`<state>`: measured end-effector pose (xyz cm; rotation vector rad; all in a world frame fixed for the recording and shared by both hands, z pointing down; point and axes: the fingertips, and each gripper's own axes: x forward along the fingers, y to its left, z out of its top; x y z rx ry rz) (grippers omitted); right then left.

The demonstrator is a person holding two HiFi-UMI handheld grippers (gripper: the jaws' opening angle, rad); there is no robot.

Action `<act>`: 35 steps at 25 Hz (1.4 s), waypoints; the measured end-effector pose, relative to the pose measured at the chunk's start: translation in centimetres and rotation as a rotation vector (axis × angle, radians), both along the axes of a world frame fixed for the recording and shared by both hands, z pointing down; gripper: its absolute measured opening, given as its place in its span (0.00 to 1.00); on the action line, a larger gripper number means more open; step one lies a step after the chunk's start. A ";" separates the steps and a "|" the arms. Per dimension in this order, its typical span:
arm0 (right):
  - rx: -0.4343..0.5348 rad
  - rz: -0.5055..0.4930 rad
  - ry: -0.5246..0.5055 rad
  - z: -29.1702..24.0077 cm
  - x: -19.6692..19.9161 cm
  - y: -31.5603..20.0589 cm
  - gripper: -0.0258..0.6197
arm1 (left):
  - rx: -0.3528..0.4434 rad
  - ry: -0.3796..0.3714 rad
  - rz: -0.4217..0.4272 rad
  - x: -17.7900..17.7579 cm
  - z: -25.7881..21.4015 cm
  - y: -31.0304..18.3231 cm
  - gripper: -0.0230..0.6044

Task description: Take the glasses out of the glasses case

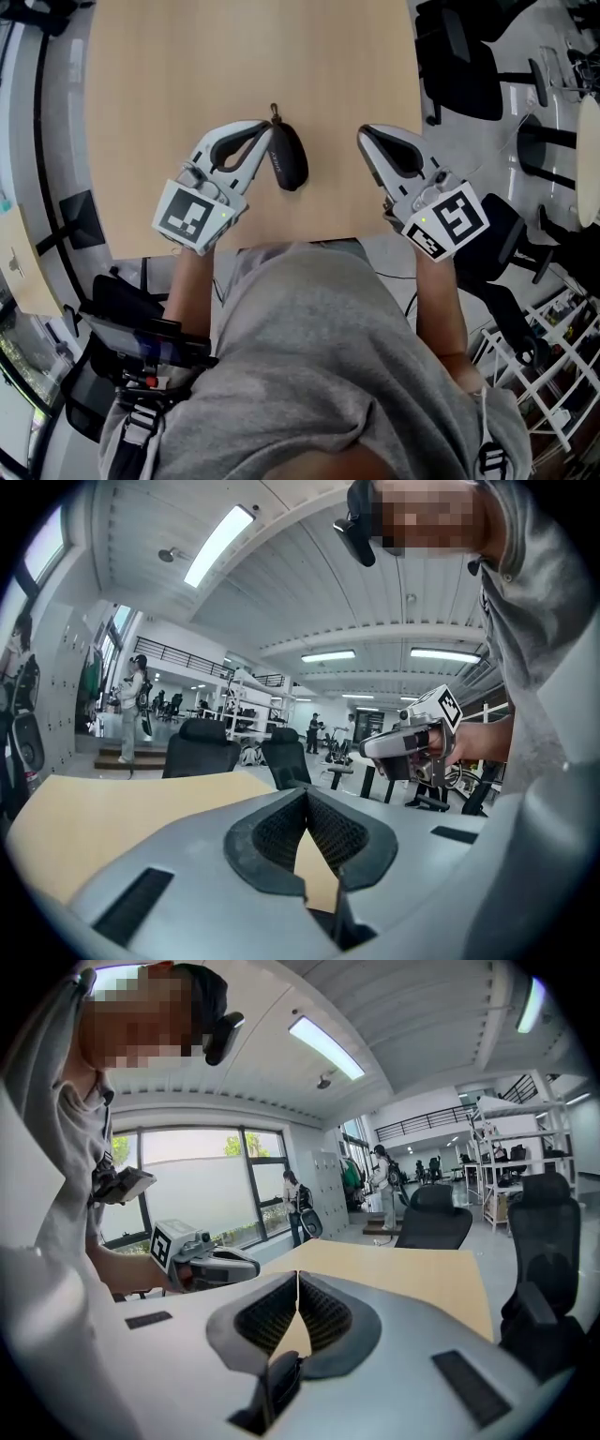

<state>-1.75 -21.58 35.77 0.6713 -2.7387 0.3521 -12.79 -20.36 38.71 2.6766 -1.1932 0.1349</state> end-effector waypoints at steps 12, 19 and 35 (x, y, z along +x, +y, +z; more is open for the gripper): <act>-0.179 -0.173 0.242 15.9 -2.4 -1.5 0.05 | -0.226 -0.201 0.082 6.1 13.5 -1.2 0.05; -0.267 -0.313 0.437 24.5 -3.6 1.4 0.05 | -0.241 -0.403 0.110 7.5 19.5 -0.8 0.05; -0.304 -0.426 0.569 30.6 -4.8 5.2 0.05 | -0.302 -0.490 0.114 6.2 23.3 0.6 0.05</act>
